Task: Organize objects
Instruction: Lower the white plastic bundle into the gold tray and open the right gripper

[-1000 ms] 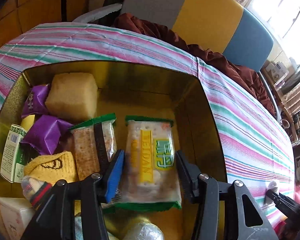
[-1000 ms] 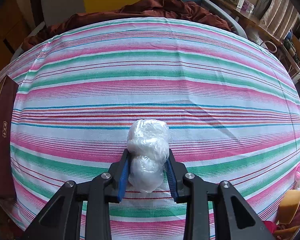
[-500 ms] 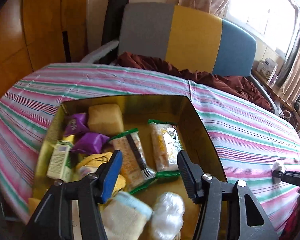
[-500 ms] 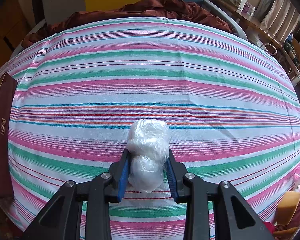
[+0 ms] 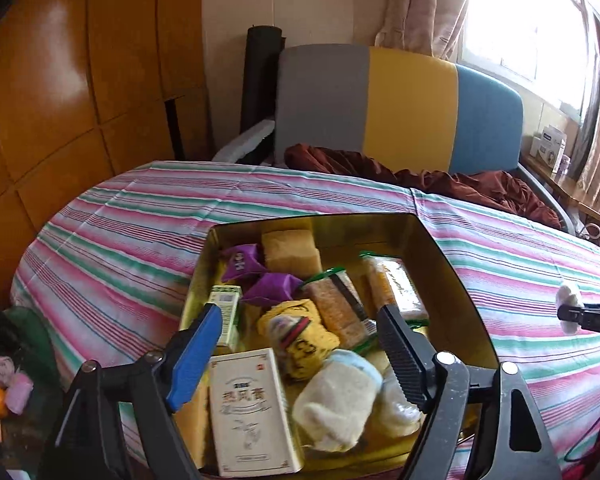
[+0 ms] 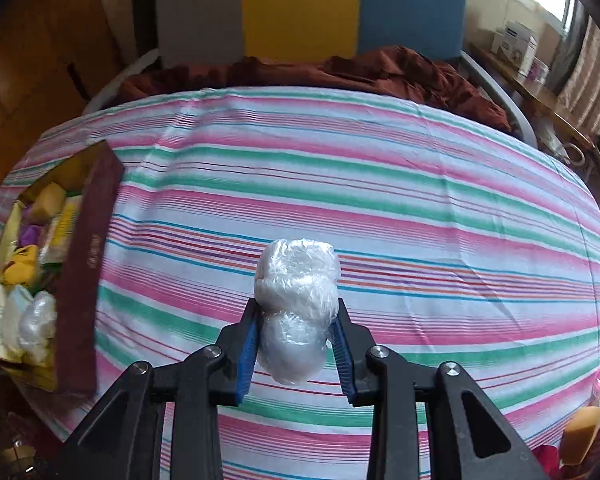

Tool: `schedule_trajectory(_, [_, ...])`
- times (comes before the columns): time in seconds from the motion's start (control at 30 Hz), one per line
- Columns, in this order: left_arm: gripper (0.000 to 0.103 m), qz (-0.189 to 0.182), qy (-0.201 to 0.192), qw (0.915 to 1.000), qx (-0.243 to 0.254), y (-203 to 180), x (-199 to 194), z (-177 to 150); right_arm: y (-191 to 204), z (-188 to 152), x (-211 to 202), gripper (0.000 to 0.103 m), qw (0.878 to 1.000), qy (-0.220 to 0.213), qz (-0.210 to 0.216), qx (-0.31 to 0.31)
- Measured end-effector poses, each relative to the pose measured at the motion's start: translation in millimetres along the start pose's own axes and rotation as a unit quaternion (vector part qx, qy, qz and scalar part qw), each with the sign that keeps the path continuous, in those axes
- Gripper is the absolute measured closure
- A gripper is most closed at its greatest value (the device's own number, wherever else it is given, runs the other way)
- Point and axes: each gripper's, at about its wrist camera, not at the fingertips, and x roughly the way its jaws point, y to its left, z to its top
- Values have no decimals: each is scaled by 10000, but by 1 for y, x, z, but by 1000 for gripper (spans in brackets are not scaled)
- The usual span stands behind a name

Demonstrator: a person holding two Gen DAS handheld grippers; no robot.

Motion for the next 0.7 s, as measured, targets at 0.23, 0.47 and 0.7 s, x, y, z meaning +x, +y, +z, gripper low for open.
schedule_trajectory(0.23, [14,95,38,9998,-168,23,-5,-9,114,9,-11,70,9904,-302,1016,-891])
schedule_trajectory(0.47, [1,174,114,9992,-341,44,-4,-16,184,14,22,69,9839,-49,1162,-1357])
schedule_trajectory(0.7, [0,285,79,9987,-409,55,-3,-19,198,11,55,54,9822,424,1164,-1413])
